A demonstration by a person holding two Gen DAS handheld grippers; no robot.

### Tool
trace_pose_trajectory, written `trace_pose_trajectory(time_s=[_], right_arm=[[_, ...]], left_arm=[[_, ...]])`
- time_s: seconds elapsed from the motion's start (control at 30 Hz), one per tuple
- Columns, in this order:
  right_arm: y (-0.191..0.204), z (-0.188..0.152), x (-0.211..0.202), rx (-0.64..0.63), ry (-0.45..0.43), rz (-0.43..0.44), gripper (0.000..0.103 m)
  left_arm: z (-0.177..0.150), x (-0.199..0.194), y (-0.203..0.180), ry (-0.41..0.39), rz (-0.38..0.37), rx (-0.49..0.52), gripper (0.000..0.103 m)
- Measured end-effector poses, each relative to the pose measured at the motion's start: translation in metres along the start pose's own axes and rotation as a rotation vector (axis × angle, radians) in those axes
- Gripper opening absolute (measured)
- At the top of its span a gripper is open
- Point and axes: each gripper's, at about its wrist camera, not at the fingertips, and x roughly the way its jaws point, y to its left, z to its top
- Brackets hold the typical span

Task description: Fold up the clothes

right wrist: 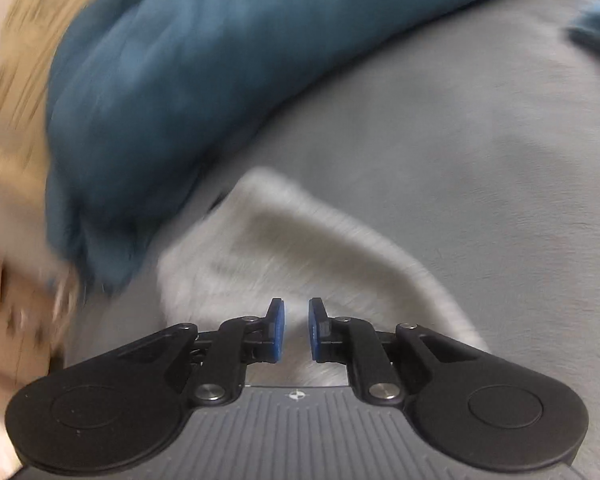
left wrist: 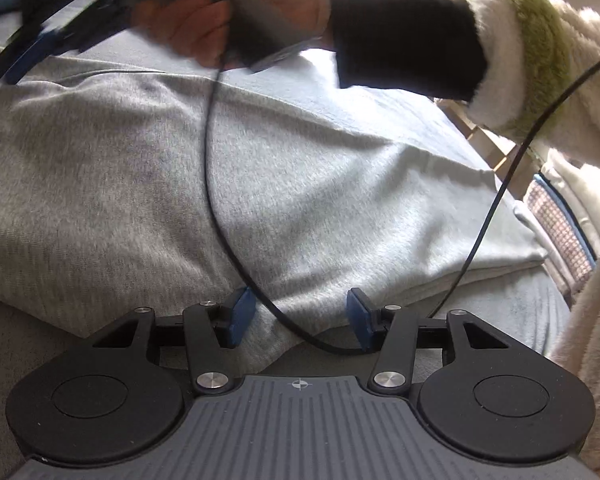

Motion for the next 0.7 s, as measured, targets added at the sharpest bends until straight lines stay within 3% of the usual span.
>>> trace_pose_trajectory(time_s=[0.07, 0.17, 0.23, 0.33, 0.43, 0.57, 0.7], right_arm=[[0.0, 0.004, 0.018, 0.008, -0.011, -0.038, 0.011], [-0.007, 0.012, 0.007, 0.067, -0.182, -0.176, 0.011], [-0.016, 0.011, -0.022, 0.127, -0.287, -0.202, 0.012], [-0.02, -0.011, -0.094, 0.088, -0.378, -0.209, 0.012], [-0.022, -0.055, -0.187, 0.105, -0.472, -0.231, 0.013], [-0.007, -0.134, -0.318, 0.14, -0.59, -0.372, 0.013], [0.013, -0.203, -0.368, 0.23, -0.56, -0.381, 0.013]], left_arm=[[-0.001, -0.001, 0.0, -0.001, 0.002, 0.005, 0.05], [-0.004, -0.001, 0.0, -0.009, 0.003, 0.003, 0.05], [-0.004, -0.001, 0.001, -0.014, 0.001, -0.002, 0.05], [-0.002, -0.002, 0.0, -0.007, -0.004, 0.008, 0.05], [0.001, -0.004, -0.001, 0.002, -0.005, 0.017, 0.05], [0.006, -0.008, -0.005, -0.002, 0.02, 0.003, 0.05], [0.016, -0.011, -0.018, -0.048, 0.059, 0.033, 0.051]])
